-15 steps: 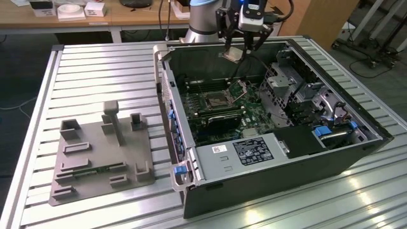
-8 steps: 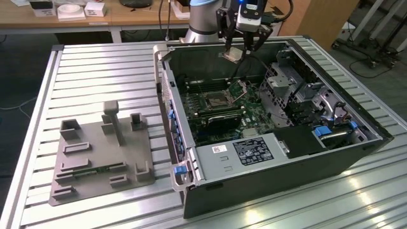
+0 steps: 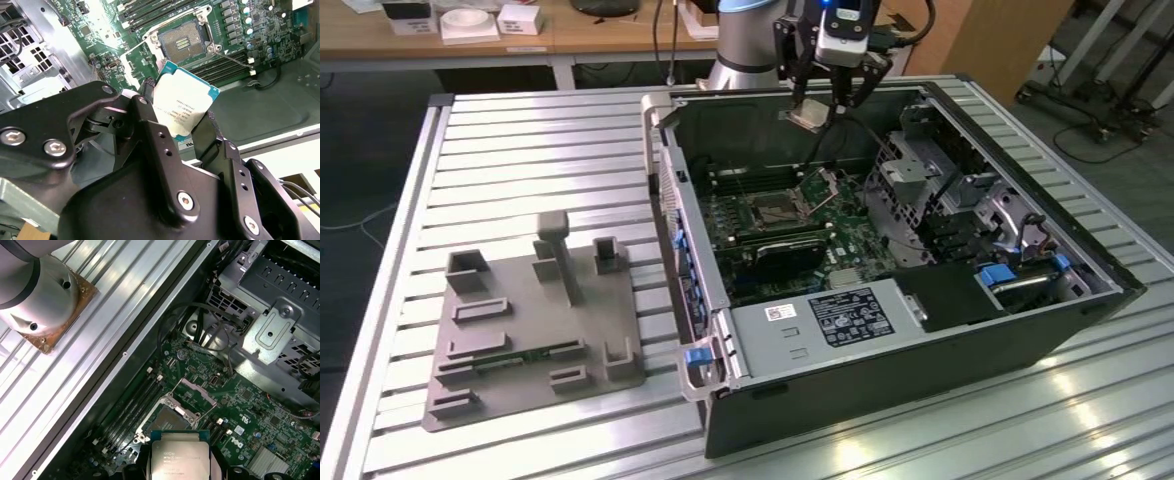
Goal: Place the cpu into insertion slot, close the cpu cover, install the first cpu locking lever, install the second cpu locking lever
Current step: 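Place the cpu into insertion slot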
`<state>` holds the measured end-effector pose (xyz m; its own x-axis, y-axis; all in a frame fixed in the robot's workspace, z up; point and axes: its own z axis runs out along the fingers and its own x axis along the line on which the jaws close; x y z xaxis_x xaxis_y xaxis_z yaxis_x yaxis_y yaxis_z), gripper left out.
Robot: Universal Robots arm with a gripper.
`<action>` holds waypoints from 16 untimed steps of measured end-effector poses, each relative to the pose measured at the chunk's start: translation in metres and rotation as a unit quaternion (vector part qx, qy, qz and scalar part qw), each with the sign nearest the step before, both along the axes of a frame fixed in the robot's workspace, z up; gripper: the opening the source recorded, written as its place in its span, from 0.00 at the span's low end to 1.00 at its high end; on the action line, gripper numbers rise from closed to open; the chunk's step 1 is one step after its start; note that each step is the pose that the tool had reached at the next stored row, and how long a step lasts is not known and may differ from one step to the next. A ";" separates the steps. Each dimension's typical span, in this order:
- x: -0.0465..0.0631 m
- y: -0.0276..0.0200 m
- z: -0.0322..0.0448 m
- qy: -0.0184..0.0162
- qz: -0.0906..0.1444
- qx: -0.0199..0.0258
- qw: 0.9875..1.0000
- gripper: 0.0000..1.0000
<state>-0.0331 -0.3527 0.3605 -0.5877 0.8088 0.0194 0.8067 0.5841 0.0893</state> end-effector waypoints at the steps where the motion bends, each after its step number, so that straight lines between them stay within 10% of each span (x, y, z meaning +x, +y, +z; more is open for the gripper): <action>1: 0.000 0.0000 0.0000 0.000 -0.001 0.000 1.000 0.54; 9: 0.000 0.0000 -0.0004 0.000 -0.040 0.000 0.999 0.54; 16: 0.000 0.0000 -0.0009 0.000 -0.094 0.000 0.996 0.54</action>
